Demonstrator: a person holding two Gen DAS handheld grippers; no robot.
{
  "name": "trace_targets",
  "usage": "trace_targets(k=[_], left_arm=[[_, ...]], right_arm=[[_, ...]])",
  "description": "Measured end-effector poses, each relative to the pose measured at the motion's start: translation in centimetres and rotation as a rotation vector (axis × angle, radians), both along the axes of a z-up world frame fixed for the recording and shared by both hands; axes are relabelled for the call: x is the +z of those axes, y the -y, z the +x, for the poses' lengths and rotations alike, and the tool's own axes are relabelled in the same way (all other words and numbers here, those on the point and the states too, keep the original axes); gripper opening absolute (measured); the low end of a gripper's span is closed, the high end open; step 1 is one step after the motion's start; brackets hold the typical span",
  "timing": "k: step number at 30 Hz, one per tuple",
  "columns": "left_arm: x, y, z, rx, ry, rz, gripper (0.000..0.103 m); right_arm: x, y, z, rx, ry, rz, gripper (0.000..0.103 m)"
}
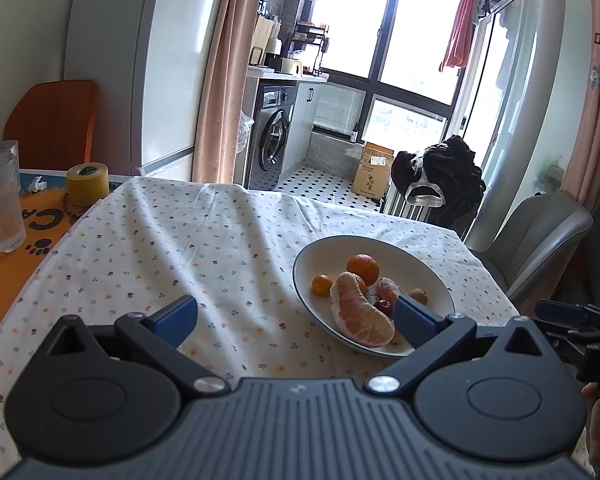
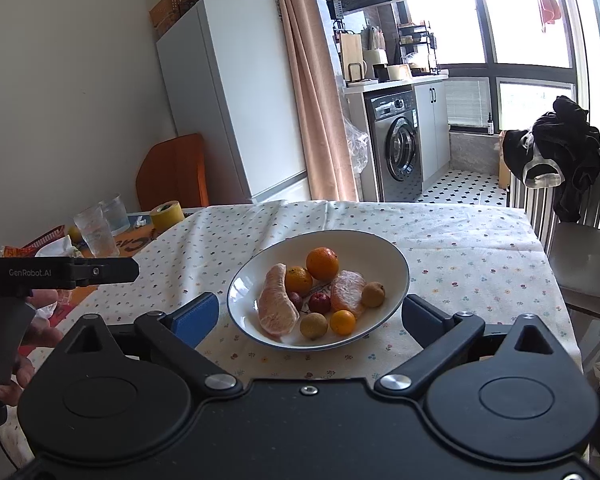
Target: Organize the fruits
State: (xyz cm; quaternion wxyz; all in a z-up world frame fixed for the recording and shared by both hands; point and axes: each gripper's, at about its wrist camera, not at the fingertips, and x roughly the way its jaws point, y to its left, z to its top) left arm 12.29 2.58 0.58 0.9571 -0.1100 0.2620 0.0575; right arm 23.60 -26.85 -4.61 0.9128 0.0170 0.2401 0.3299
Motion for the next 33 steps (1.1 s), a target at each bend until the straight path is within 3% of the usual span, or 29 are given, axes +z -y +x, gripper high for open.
trace_targets(k=[12,23,33], left_arm=[[0.6,-0.3,-3.9,0.017,-0.011,-0.003,0.103],[1.2,-0.7,-6.7,0.045,-0.039,0.042,0.103],[1.2,-0.6,-8.8,0.021,-0.084,0.035,0.103]], right_arm=[[1.3,0.2,-2.7,0.021,0.001,0.013,0.103],[2.0,-0.5,-5.1,0.06,0.002,-0.009,0.103],[2.4,-0.5,-7.2,0.091,-0.023,-0.021,0.103]])
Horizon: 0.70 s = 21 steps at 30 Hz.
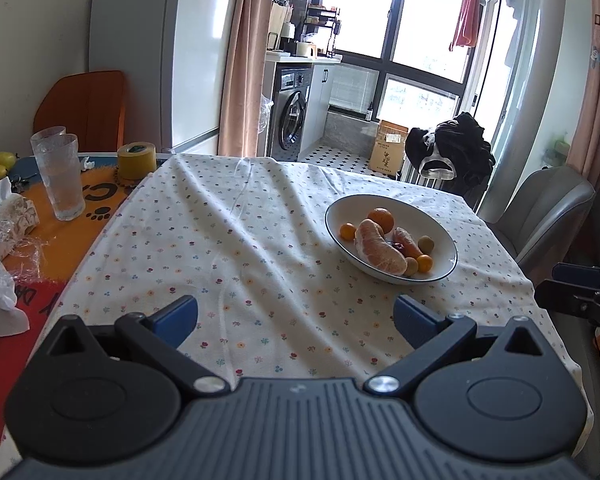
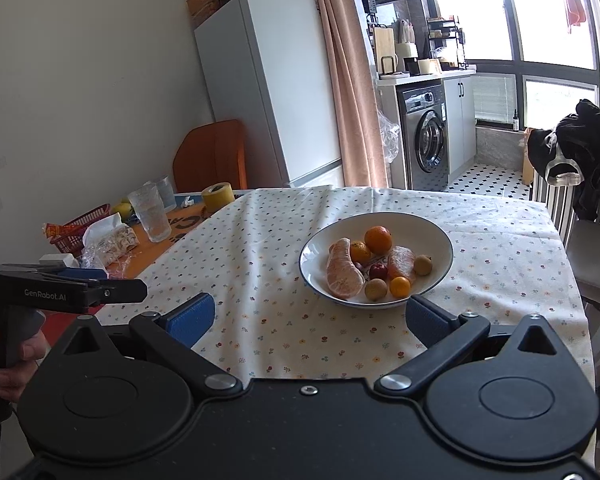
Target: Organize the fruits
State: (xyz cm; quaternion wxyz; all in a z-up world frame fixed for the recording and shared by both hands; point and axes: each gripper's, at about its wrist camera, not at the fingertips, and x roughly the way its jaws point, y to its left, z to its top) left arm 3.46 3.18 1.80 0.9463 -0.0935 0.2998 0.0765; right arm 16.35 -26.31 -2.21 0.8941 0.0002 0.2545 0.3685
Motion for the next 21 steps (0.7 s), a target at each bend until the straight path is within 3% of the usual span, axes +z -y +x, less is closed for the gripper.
trace_targets(k=[21], left_arm=[[0.05,0.82,-0.36,-0.015,-0.023,0.0,0.103]], right_arm=[[-0.01,0.59,-0.39,0.006,-0.047,0.006,0.103]])
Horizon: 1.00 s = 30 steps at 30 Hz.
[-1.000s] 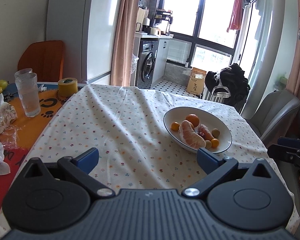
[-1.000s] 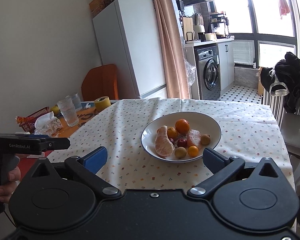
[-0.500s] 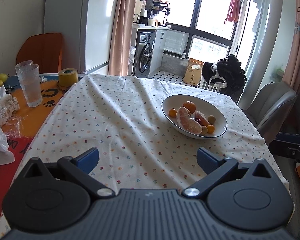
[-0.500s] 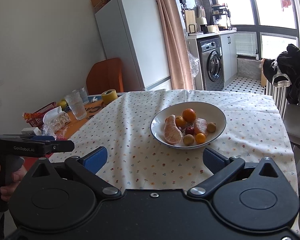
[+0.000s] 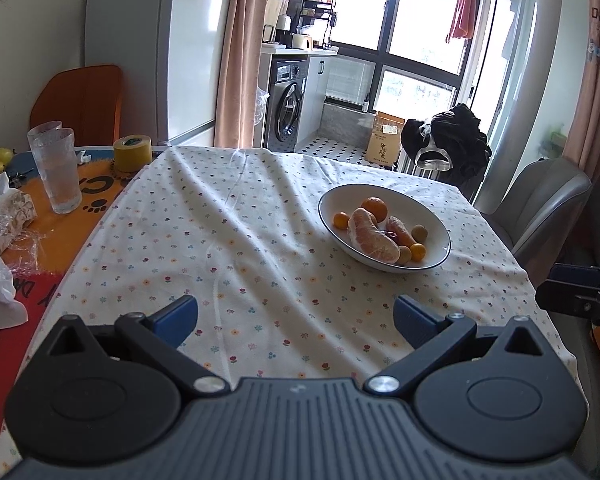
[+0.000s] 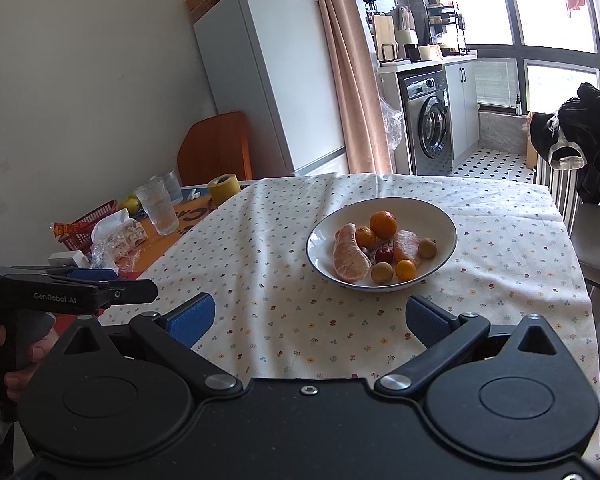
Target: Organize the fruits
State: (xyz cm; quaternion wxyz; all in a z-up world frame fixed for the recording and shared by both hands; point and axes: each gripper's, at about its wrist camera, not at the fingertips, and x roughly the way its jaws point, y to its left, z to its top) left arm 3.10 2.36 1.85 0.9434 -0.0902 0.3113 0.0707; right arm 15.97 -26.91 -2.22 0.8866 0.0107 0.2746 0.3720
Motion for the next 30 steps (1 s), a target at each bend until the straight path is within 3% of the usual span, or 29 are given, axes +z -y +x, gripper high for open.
trace_targets(k=[30], left_arm=[[-0.06,-0.43,-0.05,-0.003,-0.007,0.004,0.103]], right_arm=[[-0.21,-0.21,-0.2,0.019,0.007,-0.013,0.103]])
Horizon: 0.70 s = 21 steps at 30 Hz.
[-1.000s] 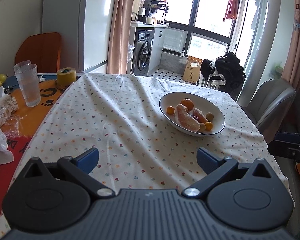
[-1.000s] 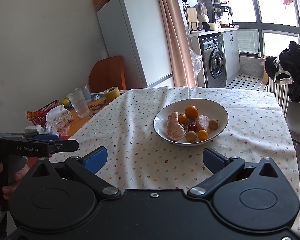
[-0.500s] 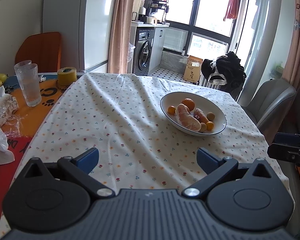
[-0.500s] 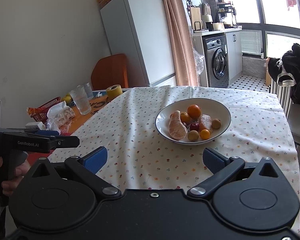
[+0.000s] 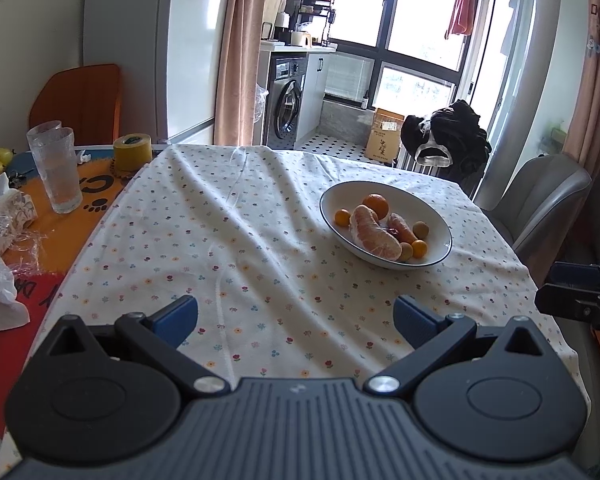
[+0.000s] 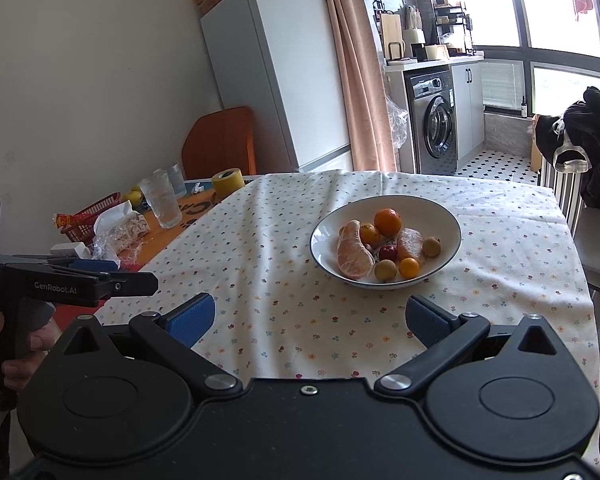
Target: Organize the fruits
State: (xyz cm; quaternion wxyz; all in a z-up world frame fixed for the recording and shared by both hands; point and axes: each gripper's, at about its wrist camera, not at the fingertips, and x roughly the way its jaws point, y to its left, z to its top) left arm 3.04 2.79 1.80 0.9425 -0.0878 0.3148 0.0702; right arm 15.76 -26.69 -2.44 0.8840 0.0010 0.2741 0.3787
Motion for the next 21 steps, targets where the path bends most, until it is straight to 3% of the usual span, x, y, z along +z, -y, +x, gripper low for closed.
trace_targets(k=[21], left_arm=[[-0.16,0.47,0.07,-0.009,-0.006,0.002,0.103]], right_arm=[[0.0,0.09,0.03,0.0,0.001,-0.001,0.103]])
